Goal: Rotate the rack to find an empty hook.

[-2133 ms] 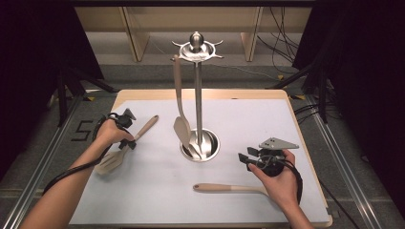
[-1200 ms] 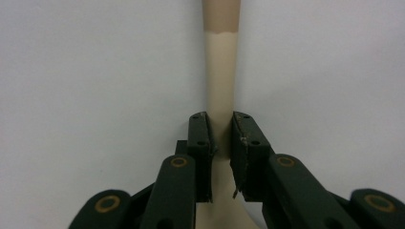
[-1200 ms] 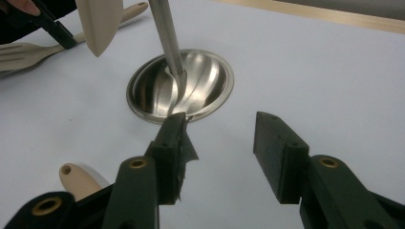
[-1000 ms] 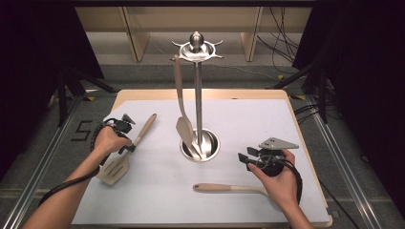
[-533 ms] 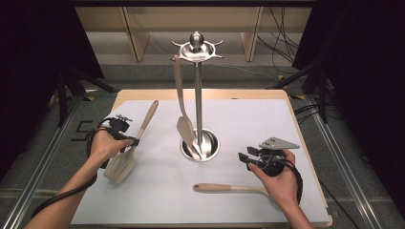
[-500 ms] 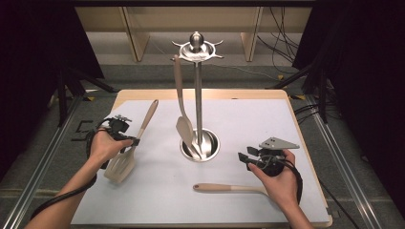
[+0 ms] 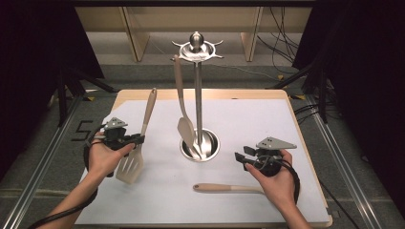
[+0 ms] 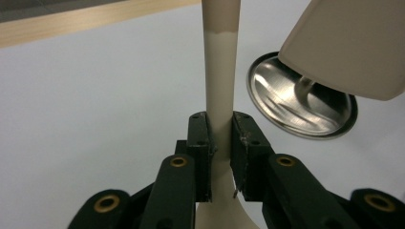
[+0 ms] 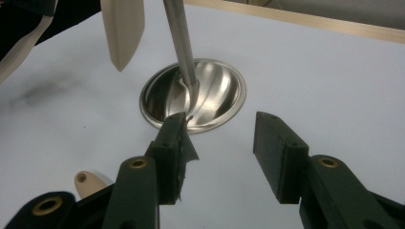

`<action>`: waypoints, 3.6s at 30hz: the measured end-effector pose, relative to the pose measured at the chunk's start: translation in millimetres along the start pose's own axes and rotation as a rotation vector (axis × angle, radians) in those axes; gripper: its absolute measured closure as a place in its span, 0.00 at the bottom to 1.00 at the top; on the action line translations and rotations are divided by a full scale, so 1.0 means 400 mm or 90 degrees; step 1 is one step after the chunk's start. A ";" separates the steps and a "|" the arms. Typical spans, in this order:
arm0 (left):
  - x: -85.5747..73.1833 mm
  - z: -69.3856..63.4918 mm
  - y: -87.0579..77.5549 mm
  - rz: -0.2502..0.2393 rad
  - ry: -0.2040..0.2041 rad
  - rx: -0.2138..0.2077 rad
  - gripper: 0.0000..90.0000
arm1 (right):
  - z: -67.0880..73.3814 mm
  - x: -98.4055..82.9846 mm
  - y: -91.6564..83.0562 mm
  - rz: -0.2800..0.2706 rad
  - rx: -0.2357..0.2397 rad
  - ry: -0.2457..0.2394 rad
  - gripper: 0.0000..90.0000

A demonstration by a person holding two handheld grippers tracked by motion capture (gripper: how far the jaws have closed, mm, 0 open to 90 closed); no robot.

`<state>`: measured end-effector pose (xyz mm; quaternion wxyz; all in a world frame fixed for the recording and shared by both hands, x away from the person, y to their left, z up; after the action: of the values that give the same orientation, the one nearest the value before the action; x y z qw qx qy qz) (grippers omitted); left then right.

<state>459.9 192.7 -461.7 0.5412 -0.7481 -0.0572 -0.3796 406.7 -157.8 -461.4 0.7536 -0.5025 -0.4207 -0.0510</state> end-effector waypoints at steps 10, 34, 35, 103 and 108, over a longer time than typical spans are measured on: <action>0.002 -0.086 -0.046 -0.061 0.018 -0.034 0.87 | 0.025 0.015 -0.004 0.004 0.010 -0.010 0.62; 0.008 -0.215 -0.121 -0.125 0.089 -0.043 0.87 | 0.079 0.070 -0.025 -0.027 0.011 -0.066 0.63; 0.008 -0.218 -0.123 -0.126 0.095 -0.042 0.87 | 0.082 0.077 -0.026 -0.034 0.011 -0.067 0.63; 0.079 -0.466 -0.046 -0.100 0.263 -0.158 0.78 | 0.295 0.288 -0.108 -0.173 0.185 -0.106 0.84; 0.099 -0.470 -0.077 -0.117 0.284 -0.240 0.63 | 0.295 0.290 -0.120 -0.164 0.212 -0.135 0.84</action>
<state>377.3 31.9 -389.7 0.3551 -0.7254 0.0667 -0.5858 388.3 -46.6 -330.9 0.7647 -0.3159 -0.5611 -0.0236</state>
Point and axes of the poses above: each handheld gripper's, and its own axes: y roughly forward along the jaws, x roughly out of its top, z roughly to its left, the point moved 9 cm from there along y, roughly forward along the jaws, and after that the axes turned 14 degrees about z, right-handed, at the moved point
